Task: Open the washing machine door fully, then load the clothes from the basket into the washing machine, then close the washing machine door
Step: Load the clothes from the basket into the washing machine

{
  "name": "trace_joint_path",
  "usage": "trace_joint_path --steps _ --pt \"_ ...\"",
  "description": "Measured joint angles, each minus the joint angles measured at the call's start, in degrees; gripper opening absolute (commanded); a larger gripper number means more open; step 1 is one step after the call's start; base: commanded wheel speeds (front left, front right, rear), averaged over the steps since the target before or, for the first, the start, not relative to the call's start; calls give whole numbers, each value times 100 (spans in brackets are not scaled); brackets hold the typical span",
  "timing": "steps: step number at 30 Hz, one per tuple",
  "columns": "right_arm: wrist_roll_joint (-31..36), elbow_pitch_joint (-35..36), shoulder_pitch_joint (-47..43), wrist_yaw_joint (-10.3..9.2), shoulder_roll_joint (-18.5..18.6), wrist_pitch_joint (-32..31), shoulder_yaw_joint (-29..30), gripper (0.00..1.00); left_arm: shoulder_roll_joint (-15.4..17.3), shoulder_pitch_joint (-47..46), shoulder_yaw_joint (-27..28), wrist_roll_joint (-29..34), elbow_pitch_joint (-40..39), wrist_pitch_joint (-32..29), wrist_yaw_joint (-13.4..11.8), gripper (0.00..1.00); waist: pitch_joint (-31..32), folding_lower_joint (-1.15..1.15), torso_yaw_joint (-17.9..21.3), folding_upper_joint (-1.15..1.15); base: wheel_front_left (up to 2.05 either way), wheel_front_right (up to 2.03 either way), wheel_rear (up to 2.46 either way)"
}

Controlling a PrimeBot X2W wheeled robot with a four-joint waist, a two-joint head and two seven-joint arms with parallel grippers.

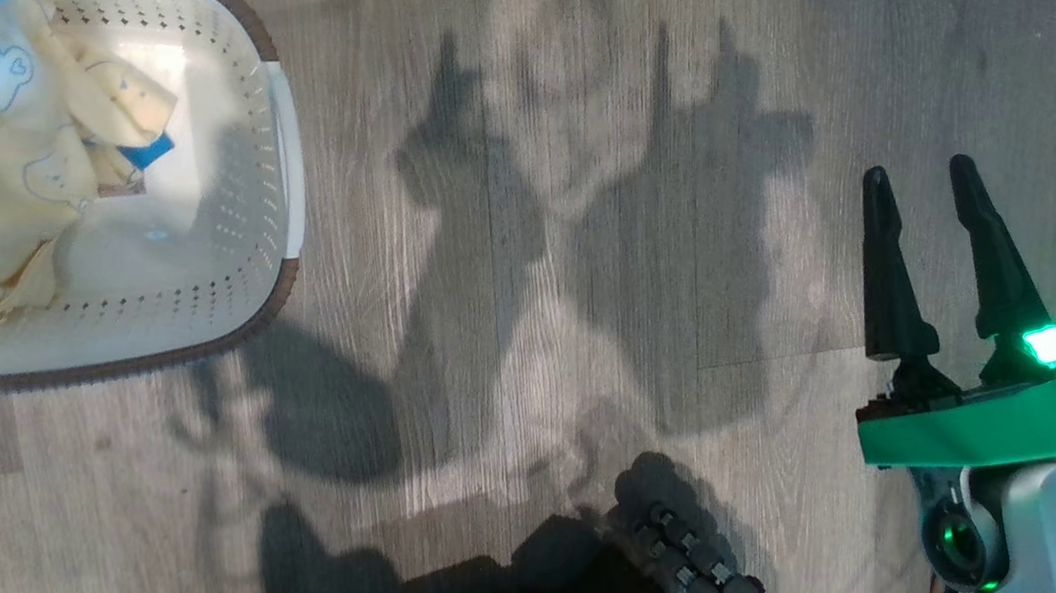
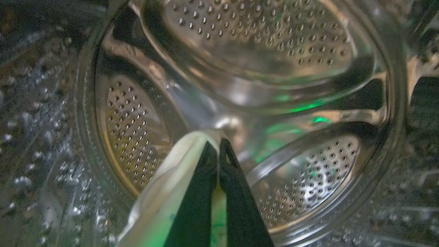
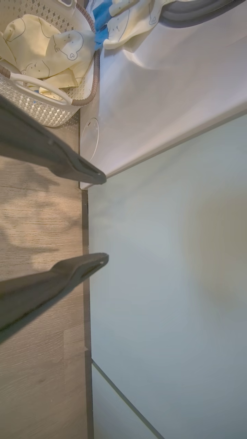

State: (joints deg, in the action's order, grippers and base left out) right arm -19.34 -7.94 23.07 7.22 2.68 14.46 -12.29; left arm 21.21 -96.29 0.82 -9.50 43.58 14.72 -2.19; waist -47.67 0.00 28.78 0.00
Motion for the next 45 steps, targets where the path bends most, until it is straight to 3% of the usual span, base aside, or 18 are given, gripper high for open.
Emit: trace_joint_path --steps 6,10,12,20,29,35,45 --pt "0 -22 0 0 -3 0 -20 100 -21 113 92 85 855 1 51 0 58 0 1 0 0 0 0" --pt "-34 -47 -2 0 -3 0 -11 100 -24 92 43 94 1798 0 108 48 134 0 -17 0 0 0 0" --pt "-34 -59 -2 0 -3 0 -10 100 -26 65 -96 176 2139 1 163 100 183 0 -31 0 0 0 0" --pt "-8 -102 -37 0 -4 0 100 100 -249 -26 -344 246 2960 -3 412 100 542 -1 -156 0 0 0 0" --pt "134 -183 -318 0 -4 0 289 100 -565 705 -426 36 3099 -9 747 100 1087 -1 -409 0 0 0 0" --pt "200 -244 -466 0 -4 0 337 100 -614 1271 -256 -230 3117 -7 815 100 1492 -1 -518 0 0 0 0" --pt "330 -301 -928 0 0 -1 476 100 -977 2894 -59 -526 2017 -2 867 100 2288 -1 -814 0 0 0 0"
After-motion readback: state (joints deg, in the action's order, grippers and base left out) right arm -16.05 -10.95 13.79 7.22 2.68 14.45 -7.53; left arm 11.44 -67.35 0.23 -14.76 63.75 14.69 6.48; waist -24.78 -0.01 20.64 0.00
